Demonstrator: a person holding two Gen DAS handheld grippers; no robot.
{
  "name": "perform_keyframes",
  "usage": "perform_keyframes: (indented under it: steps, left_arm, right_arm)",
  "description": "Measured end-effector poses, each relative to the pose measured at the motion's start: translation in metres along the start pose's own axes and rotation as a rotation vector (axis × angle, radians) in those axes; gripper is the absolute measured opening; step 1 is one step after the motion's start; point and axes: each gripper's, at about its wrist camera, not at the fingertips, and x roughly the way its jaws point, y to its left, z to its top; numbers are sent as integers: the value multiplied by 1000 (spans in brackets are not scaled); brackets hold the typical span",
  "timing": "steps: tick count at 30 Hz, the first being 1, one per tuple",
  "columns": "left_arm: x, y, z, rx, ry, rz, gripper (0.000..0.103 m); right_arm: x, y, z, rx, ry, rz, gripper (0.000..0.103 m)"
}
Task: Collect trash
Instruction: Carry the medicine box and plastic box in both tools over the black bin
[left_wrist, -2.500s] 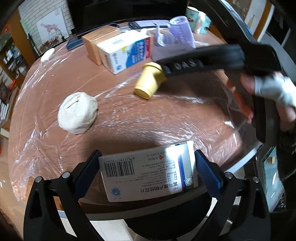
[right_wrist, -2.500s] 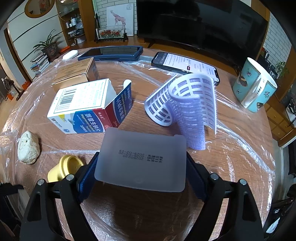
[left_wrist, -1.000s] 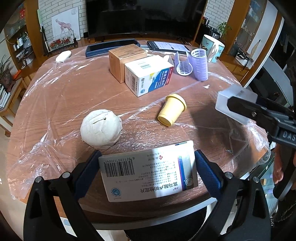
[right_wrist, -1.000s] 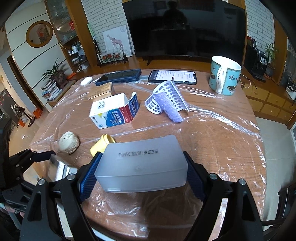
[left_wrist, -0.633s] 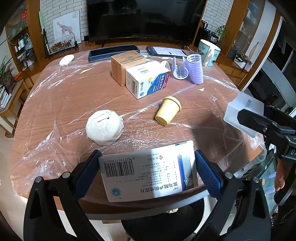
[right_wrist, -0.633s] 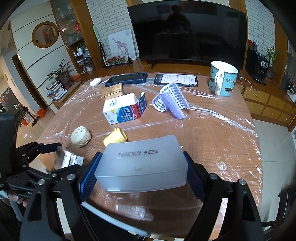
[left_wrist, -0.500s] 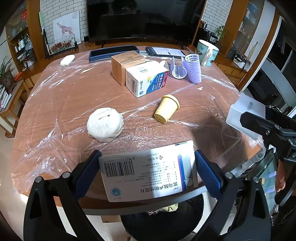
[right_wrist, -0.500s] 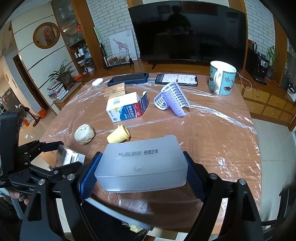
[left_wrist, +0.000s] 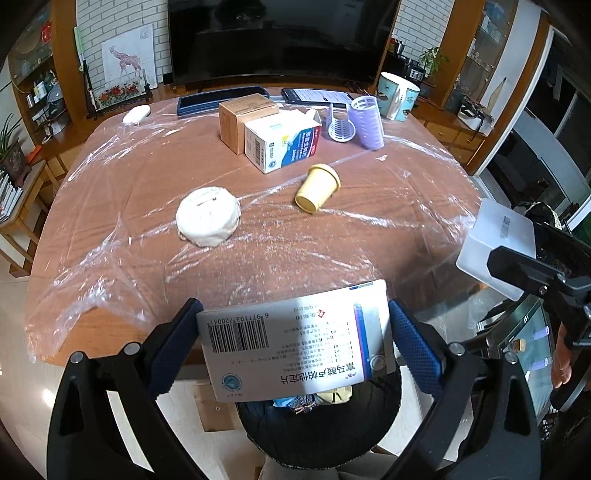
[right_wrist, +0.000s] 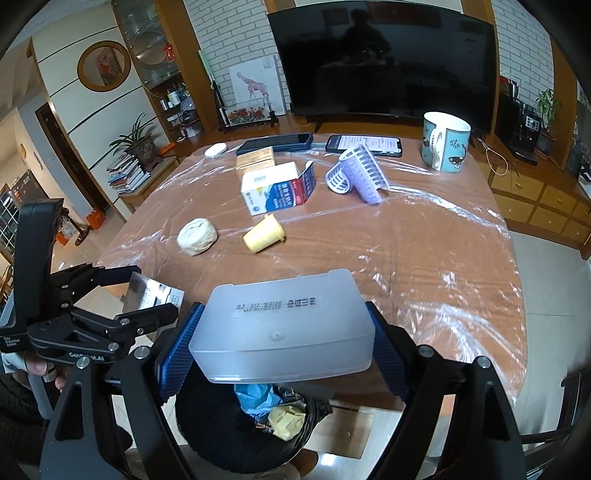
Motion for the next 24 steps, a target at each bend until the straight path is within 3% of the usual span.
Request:
perform_keyframes:
  steps: [24]
  left_arm:
    - [-19, -9, -60, 29, 49, -10, 99]
  right_arm:
    - [-17, 18, -61, 21, 82, 34, 82]
